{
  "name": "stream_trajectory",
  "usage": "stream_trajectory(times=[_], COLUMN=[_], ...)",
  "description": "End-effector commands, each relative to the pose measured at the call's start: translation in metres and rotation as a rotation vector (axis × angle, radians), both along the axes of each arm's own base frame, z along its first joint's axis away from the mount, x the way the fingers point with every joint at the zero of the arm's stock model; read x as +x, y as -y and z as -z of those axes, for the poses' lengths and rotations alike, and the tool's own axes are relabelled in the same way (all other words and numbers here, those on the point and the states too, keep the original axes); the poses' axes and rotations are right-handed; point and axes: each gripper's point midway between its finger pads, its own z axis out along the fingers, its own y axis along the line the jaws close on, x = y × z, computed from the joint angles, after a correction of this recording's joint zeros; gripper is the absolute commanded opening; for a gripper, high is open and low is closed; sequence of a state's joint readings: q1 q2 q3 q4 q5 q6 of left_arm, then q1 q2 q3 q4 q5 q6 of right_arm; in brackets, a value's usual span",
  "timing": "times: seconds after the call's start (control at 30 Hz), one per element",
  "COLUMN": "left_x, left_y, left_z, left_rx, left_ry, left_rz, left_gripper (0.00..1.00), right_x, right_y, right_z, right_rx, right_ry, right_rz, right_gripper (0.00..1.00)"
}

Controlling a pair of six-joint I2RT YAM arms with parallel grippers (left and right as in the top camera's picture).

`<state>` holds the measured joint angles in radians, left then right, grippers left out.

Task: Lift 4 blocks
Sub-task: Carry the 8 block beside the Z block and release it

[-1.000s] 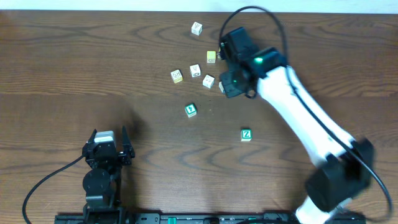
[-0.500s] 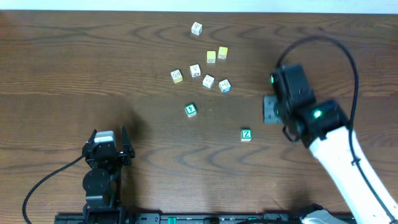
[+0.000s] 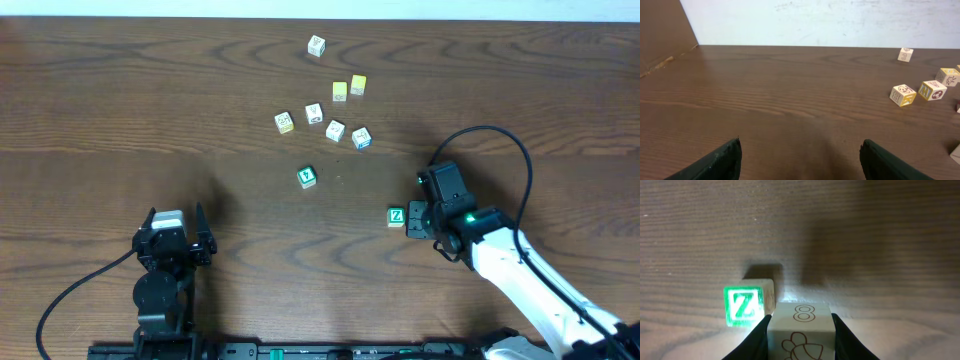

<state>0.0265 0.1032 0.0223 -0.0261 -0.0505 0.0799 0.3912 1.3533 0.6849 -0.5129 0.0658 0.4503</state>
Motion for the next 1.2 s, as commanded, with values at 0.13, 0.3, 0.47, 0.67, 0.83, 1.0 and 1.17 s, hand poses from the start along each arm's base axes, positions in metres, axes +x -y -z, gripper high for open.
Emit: stream_trajectory(times=[0.13, 0.3, 0.47, 0.67, 0.83, 1.0, 1.17], left_x=[-0.002, -0.003, -0.003, -0.003, -0.003, -0.003, -0.003], left_y=[-0.003, -0.003, -0.003, -0.003, -0.003, -0.003, -0.003], left_z=[0.017, 0.018, 0.018, 0.018, 0.018, 0.018, 0.018], left_rx=[0.009, 0.009, 0.009, 0.009, 0.009, 0.009, 0.009], left_ry=[-0.055, -0.058, -0.058, -0.058, -0.058, -0.058, -0.058], left_rz=[-0.013, -0.013, -0.013, -0.013, -0.013, -0.013, -0.013], left_gripper=[0.76, 0.76, 0.76, 0.76, 0.76, 0.76, 0.76], right_x=[0.003, 0.003, 0.004, 0.009, 0.010, 0.010, 0.008], right_y=[-0.010, -0.014, -0.014, -0.025, -0.035, -0.034, -0.033], right_z=[0.026, 0.039, 0.039, 0.036, 0.033, 0.033, 0.034], right_rx=[0.038, 0.044, 0.041, 0.087, 0.140, 0.136, 0.133], right_ry=[-0.061, -0.091, -0.088, -0.070, -0.064, -0.064, -0.075], right_rz=[0.007, 0.000, -0.010, -0.054, -0.074, -0.073, -0.072], right_gripper=[0.18, 0.17, 0.16, 0.18, 0.18, 0.23, 0.33])
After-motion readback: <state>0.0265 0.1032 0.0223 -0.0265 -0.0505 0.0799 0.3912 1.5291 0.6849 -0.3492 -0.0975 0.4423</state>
